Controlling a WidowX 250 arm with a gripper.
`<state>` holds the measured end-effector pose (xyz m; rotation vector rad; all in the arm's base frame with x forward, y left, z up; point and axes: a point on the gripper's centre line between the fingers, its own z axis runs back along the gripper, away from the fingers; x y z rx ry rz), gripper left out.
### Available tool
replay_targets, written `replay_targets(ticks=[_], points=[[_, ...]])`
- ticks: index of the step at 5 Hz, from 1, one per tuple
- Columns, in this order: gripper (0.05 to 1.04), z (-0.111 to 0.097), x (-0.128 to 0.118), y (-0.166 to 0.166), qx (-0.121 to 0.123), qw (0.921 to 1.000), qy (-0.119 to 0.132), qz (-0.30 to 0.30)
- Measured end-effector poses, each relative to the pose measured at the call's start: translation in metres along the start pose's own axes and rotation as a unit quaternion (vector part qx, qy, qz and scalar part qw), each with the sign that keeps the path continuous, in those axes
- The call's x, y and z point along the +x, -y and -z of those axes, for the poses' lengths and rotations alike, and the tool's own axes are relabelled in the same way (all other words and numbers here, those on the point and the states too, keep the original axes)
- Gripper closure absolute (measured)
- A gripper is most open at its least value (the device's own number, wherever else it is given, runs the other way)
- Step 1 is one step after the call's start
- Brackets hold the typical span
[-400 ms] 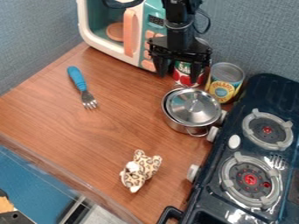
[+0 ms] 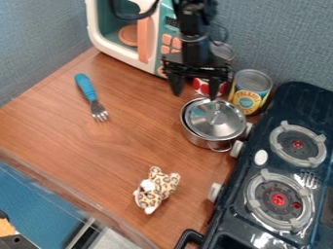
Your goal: Put the blue fork right next to the tiger
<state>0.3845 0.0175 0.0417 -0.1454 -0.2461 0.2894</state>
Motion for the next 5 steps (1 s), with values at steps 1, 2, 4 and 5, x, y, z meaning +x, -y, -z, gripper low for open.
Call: replay_targets(ticks=[1, 2, 4, 5], points=[[0.083, -0.005, 0.001, -0.032, -0.005, 0.9987, 0.010, -0.050], [0.083, -0.019, -0.001, -0.060, -0.016, 0.9949, 0.034, -0.094], [0.083, -0.052, -0.006, -0.158, 0.014, 0.9583, 0.080, -0.274], [0.083, -0.036, 0.000, -0.181, 0.031, 0.9416, 0.077, -0.326]])
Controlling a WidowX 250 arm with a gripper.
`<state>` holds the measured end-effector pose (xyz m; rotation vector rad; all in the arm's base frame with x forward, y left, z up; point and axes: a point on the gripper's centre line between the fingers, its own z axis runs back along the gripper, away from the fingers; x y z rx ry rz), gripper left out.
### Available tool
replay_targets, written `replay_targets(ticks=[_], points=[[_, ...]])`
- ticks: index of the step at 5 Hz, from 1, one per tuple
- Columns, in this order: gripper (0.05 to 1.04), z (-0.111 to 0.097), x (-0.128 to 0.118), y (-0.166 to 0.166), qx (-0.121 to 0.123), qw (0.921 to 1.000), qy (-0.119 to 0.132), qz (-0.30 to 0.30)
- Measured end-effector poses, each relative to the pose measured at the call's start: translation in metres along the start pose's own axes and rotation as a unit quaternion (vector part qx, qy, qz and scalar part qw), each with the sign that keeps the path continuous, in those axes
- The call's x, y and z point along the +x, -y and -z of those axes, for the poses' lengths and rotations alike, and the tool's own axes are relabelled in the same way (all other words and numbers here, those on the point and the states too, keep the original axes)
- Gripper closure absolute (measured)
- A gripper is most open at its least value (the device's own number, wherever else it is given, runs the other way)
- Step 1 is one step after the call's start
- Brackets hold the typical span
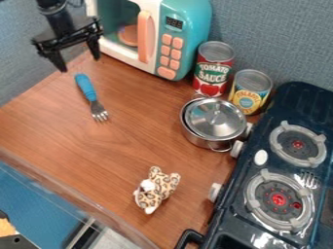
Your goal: Put the blue fork right next to the tiger
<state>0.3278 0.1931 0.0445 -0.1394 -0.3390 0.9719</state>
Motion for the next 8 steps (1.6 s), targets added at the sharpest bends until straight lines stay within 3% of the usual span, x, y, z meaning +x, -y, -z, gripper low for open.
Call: replay_targets(ticks=[1, 3, 4, 5, 7, 8], points=[[0.083, 0.022, 0.012, 0.000, 0.031, 0.9990, 0.012, -0.032], [0.083, 0.062, 0.006, 0.002, 0.092, 0.9949, -0.015, -0.040], [0.083, 0.074, 0.002, 0.010, 0.118, 0.9925, -0.018, -0.028], [0.128, 0.074, 0.002, 0.009, 0.124, 0.9915, -0.021, -0.034], [0.696, 0.076, 0.004, 0.006, 0.138, 0.9895, 0.004, -0.042], [0.720, 0.077, 0.003, 0.006, 0.141, 0.9892, 0.006, -0.040]])
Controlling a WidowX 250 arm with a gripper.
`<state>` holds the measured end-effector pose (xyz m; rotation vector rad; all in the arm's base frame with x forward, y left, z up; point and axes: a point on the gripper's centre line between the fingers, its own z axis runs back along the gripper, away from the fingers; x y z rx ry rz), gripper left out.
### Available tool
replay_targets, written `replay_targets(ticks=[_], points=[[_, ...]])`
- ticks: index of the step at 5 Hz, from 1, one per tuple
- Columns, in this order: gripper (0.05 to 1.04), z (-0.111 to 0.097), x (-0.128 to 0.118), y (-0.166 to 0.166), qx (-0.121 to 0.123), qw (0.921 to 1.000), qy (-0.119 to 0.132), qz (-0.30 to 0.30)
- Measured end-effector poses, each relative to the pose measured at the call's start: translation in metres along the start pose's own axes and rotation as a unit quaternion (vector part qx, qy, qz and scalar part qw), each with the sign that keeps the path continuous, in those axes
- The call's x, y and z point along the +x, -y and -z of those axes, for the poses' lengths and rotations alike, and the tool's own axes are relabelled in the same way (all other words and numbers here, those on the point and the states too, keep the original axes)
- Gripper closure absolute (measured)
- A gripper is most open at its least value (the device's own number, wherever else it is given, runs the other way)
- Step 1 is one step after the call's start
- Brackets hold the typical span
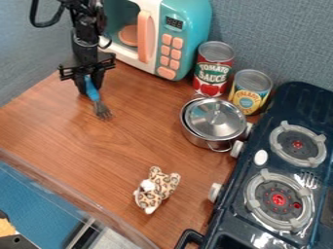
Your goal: Put the blue fork right next to the tiger
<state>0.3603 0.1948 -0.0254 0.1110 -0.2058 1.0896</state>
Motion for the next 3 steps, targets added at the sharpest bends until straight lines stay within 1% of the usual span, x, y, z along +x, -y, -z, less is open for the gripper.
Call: replay_targets(ticks=[1, 2, 3], points=[[0.720, 0.000, -0.003, 0.000, -0.005, 0.9997, -0.007, 0.024], [0.720, -0.007, -0.009, -0.002, -0.010, 0.9988, -0.012, 0.047], [0.720, -0.041, -0.006, -0.004, -0.035, 0.9967, 0.015, 0.071]])
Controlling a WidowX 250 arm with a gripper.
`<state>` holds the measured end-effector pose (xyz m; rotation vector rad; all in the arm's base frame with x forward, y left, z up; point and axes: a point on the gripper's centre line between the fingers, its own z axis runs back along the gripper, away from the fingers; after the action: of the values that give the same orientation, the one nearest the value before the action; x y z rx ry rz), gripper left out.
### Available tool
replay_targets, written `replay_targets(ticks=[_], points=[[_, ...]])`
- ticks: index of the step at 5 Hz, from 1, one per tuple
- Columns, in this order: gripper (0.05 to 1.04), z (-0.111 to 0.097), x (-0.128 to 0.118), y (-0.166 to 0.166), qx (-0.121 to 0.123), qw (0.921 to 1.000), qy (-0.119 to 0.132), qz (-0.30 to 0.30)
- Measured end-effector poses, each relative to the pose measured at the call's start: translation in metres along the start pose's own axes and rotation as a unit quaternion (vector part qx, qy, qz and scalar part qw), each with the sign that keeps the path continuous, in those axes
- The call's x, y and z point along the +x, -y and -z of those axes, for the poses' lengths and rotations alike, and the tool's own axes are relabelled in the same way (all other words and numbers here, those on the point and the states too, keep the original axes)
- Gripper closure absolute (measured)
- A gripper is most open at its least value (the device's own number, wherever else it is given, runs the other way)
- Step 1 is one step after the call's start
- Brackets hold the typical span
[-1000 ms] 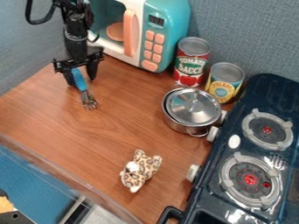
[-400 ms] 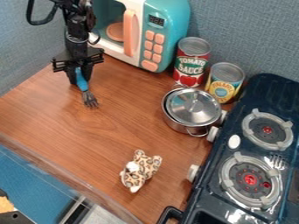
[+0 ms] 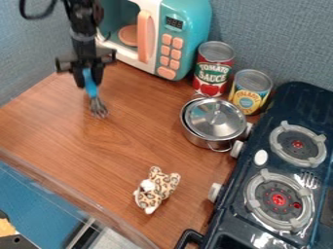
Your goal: Put the blue fork right next to the tiger
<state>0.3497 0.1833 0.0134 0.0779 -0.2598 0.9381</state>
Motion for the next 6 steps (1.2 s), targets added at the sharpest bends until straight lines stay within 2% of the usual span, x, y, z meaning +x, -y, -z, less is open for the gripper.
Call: replay_targets(ticks=[1, 2, 3, 4, 5, 6], points=[[0.720, -0.032, -0.012, 0.008, -0.031, 0.9984, 0.009, 0.047], [0.720, -0.057, -0.040, 0.027, -0.063, 0.9895, 0.016, 0.129], [0.720, -0.063, -0.070, 0.044, -0.090, 0.9760, 0.004, 0.198], [0.720, -0.060, -0.096, 0.057, -0.111, 0.9586, -0.015, 0.262], [0.720, -0.047, -0.111, 0.056, -0.096, 0.9453, -0.025, 0.311], [0.720, -0.030, -0.125, 0.051, -0.082, 0.9354, -0.038, 0.342]])
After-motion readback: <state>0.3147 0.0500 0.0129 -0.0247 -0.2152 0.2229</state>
